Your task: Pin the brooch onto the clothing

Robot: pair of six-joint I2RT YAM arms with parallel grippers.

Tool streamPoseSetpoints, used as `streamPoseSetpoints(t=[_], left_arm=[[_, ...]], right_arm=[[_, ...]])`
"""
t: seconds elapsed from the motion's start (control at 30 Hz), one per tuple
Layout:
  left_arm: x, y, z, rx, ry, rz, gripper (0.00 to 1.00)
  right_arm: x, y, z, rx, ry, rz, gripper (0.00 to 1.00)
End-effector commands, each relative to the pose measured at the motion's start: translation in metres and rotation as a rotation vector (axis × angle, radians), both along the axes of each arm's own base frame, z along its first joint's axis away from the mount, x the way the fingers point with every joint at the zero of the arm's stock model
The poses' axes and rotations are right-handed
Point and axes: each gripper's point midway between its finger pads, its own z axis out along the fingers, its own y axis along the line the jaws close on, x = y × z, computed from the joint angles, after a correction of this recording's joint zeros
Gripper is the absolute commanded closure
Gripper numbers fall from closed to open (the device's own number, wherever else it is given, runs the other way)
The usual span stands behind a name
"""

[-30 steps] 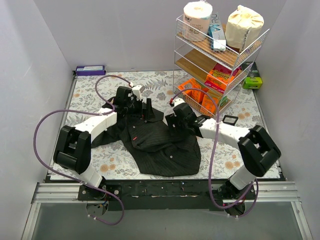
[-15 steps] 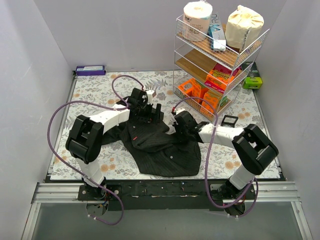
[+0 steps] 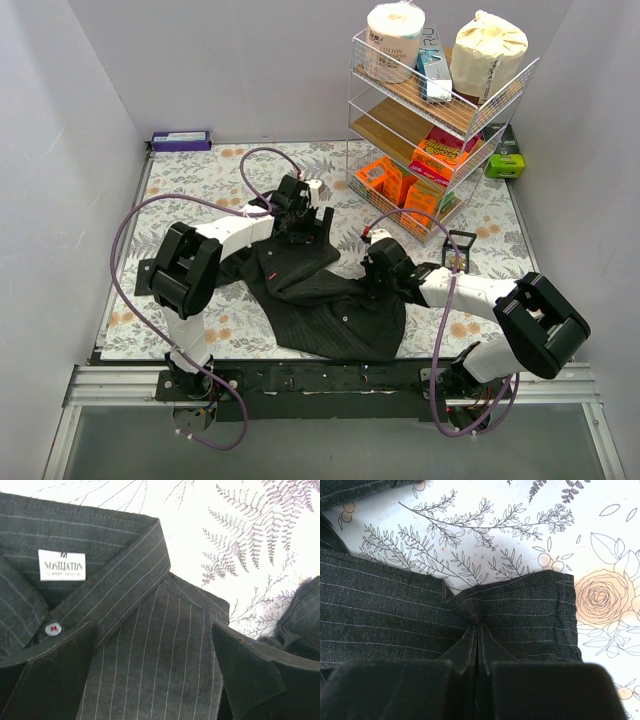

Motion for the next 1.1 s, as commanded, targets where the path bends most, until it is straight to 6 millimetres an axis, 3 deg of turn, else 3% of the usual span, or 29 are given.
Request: streamPoseSetpoints(t=[0.0, 0.3, 0.4, 0.53, 0.57, 0.63, 0.67, 0.73, 0.8, 0.83, 0.87, 0.93, 1.03, 1.07], left_arm=[[0.013, -0.012, 0.006, -0.004, -0.039, -0.003, 0.05], [0.03, -0.014, -0.009, 0.075, -0.122, 0.029, 0.04], [0.035, -0.012, -0.013, 0.098, -0.152, 0.04, 0.12], [0.036, -0.001, -0.036, 0.169, -0.136, 0.061, 0.44], [0.036, 0.002, -0.04, 0.185, -0.133, 0.066, 0.59], [0.038, 0.005, -0.045, 0.209, -0.132, 0.076, 0.74], [0.039, 0.006, -0.048, 0.214, -0.125, 0.079, 0.91], [0.042, 0.005, -0.045, 0.192, -0.11, 0.085, 1.0], [0.047, 0.003, -0.026, 0.123, -0.111, 0.101, 1.0], [0.052, 0.001, -0.016, 0.086, -0.128, 0.111, 1.0], [0.059, 0.004, 0.01, 0.032, -0.17, 0.127, 1.0], [0.064, -0.005, 0.041, -0.1, -0.199, 0.122, 1.0], [0.073, 0.009, 0.104, -0.304, -0.275, 0.192, 1.0], [0.08, 0.027, 0.118, -0.354, -0.295, 0.247, 1.0]], right_arm=[[-0.014, -0.011, -0.009, -0.009, 0.049, -0.018, 0.99], [-0.021, -0.011, -0.01, 0.013, 0.058, -0.011, 0.99], [-0.024, -0.013, -0.011, 0.019, 0.062, -0.019, 0.99], [-0.025, -0.015, -0.002, 0.041, 0.042, -0.028, 0.99], [-0.026, -0.016, 0.001, 0.045, 0.041, -0.033, 0.99], [-0.025, -0.017, 0.012, 0.061, 0.015, -0.041, 0.99], [-0.024, -0.017, 0.016, 0.068, 0.006, -0.044, 0.99], [-0.021, -0.018, 0.034, 0.088, -0.032, -0.056, 0.99], [-0.016, -0.024, 0.049, 0.085, -0.073, -0.083, 0.99], [-0.015, -0.027, 0.066, 0.097, -0.101, -0.094, 0.99], [-0.015, -0.031, 0.073, 0.093, -0.118, -0.103, 0.99], [-0.016, -0.044, 0.093, 0.086, -0.164, -0.137, 0.99], [-0.018, -0.062, 0.124, 0.101, -0.239, -0.184, 0.99], [-0.019, -0.066, 0.13, 0.107, -0.257, -0.195, 0.99]])
